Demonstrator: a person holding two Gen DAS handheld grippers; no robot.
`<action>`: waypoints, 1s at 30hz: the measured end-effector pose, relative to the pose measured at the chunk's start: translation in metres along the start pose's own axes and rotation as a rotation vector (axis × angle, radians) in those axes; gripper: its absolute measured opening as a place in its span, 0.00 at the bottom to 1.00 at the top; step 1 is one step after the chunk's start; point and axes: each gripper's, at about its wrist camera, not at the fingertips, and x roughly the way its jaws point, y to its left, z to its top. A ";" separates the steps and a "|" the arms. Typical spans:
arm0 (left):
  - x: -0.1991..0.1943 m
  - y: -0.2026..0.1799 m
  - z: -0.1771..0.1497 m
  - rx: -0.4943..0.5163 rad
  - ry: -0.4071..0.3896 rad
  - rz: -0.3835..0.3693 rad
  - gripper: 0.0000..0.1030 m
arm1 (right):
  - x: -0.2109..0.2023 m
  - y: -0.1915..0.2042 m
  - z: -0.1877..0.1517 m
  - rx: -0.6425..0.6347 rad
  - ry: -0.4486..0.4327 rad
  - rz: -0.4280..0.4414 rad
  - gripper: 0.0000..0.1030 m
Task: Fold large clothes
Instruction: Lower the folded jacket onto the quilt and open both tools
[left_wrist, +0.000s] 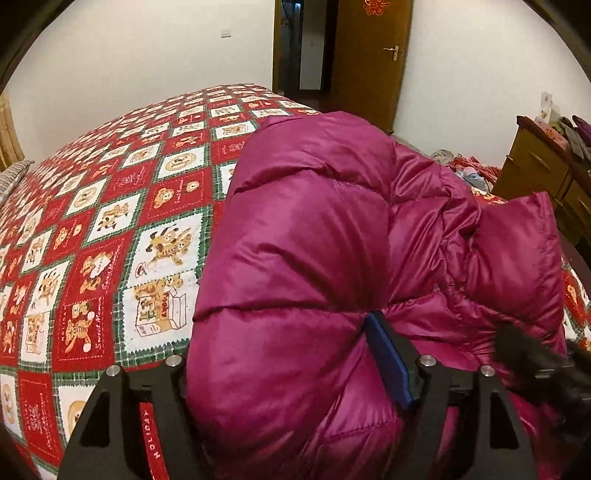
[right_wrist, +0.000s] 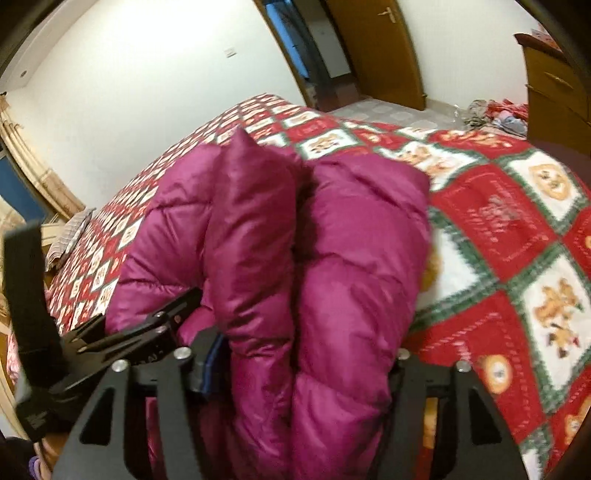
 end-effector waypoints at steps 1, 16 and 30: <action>0.001 0.001 -0.001 -0.002 -0.006 0.002 0.77 | -0.009 0.000 -0.001 -0.009 -0.020 -0.022 0.69; 0.002 -0.008 -0.001 0.041 -0.029 0.063 0.79 | 0.007 0.022 0.041 -0.053 -0.031 -0.207 0.48; -0.026 -0.005 0.018 0.056 -0.094 0.098 0.79 | 0.029 0.008 0.005 -0.069 0.014 -0.328 0.48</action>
